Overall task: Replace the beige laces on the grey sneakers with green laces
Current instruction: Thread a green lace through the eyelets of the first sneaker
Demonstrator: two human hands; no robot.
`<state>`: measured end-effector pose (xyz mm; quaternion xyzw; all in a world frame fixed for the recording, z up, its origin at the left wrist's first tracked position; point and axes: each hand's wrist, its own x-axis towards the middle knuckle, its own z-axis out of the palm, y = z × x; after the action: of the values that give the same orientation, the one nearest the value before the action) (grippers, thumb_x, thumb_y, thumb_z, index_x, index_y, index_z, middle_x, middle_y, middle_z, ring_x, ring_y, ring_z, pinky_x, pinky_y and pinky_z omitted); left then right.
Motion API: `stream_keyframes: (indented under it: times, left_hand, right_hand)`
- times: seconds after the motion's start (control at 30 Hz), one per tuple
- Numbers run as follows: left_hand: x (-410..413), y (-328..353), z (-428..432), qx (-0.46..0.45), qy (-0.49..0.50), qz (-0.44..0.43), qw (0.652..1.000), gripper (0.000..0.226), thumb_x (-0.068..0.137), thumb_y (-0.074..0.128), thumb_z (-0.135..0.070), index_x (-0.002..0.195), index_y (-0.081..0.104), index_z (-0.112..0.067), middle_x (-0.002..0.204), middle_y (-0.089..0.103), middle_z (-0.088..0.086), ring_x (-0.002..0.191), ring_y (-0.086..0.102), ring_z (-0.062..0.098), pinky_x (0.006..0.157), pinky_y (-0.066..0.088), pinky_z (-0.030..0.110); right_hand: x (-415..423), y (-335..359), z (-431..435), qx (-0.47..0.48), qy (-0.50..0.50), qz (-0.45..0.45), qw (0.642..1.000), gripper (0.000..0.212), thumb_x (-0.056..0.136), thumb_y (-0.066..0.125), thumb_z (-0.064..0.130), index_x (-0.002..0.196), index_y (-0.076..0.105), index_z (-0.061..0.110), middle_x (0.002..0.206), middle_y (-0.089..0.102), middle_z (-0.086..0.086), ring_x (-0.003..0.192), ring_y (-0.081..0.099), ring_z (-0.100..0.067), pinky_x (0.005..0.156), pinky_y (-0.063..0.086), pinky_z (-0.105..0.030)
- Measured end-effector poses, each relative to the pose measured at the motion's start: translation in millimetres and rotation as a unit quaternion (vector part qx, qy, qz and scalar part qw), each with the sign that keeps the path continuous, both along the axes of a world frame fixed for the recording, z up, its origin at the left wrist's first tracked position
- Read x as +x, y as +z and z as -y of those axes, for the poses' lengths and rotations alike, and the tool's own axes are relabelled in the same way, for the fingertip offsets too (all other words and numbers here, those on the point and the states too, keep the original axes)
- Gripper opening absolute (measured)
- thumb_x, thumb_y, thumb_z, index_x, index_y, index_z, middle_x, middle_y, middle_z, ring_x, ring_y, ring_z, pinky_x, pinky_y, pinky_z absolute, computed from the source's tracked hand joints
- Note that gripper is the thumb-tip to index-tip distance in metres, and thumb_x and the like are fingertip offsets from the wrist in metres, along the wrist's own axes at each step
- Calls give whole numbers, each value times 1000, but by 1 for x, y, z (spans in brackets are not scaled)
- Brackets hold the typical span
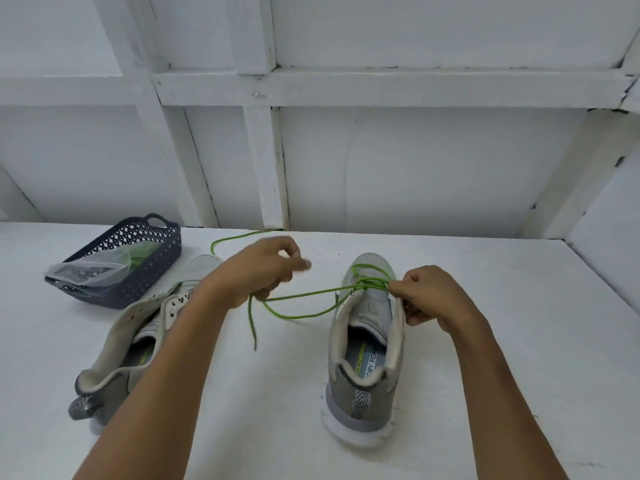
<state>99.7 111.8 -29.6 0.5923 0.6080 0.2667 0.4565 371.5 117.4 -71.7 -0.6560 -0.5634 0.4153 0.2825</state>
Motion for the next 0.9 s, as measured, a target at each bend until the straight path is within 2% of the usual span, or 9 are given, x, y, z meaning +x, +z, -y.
stream_keyframes:
  times: [0.1,0.17,0.27,0.33,0.4,0.47,0.53,0.67,0.9]
  left_hand:
    - [-4,0,8,-48,-168,-163,971,15,85,74,-43,88,71,-28,68,56,-5,58,37,15,46,30,24]
    - [-3,0,13,-24,-221,-147,964,9,89,71,-32,86,73,-24,68,54,-6,61,38,15,50,32,23]
    - [-3,0,11,53,-149,72,985,18,95,61,-9,80,69,-15,75,66,-4,69,56,13,62,44,21]
    - [-2,-4,5,56,-106,252,960,20,94,57,-9,76,65,-13,104,72,13,102,67,26,89,52,32]
    - [4,-9,2,51,-96,373,922,23,95,50,-11,74,57,-8,109,68,27,116,61,42,104,47,44]
    - [13,-14,0,30,-67,439,895,27,97,45,-9,70,50,-7,82,65,22,96,67,45,102,49,49]
    - [23,-17,0,0,-21,468,884,32,97,40,-9,66,43,-11,61,46,9,61,58,31,84,55,48]
    - [36,-21,0,-32,32,379,924,30,94,37,-7,65,35,-15,60,27,3,50,23,16,49,36,29]
    - [49,-20,-2,-23,-29,145,989,23,96,53,-10,74,48,-9,63,51,3,51,30,15,44,31,23]
  right_hand:
    - [0,0,2,5,-13,-1,1000,23,80,67,13,66,50,7,52,56,-7,42,59,-19,47,49,-24]
    - [-1,1,3,9,-19,-1,1000,23,80,67,13,67,50,7,54,55,-9,40,58,-18,46,49,-24]
    - [-1,0,3,10,-28,1,1000,24,80,68,14,66,50,7,54,54,-9,40,58,-18,46,50,-25]
    - [-1,0,3,8,-33,0,999,26,80,68,14,64,49,8,50,55,-6,39,58,-18,46,49,-24]
    - [-3,0,4,7,-38,-5,999,27,80,69,15,63,48,8,50,54,-6,38,56,-18,45,48,-23]
    - [-4,1,4,6,-46,-10,999,28,79,70,15,63,48,8,50,54,-6,37,54,-17,44,47,-23]
    - [-4,0,4,12,-61,-17,998,31,78,70,15,60,46,9,46,51,-3,34,50,-16,43,44,-22]
    - [-6,-1,5,35,-89,-22,995,34,77,70,14,57,43,11,46,46,-1,32,43,-13,40,39,-20]
    - [-9,-2,6,10,-54,-29,998,28,79,68,15,63,46,10,50,50,-2,37,47,-14,42,43,-22]
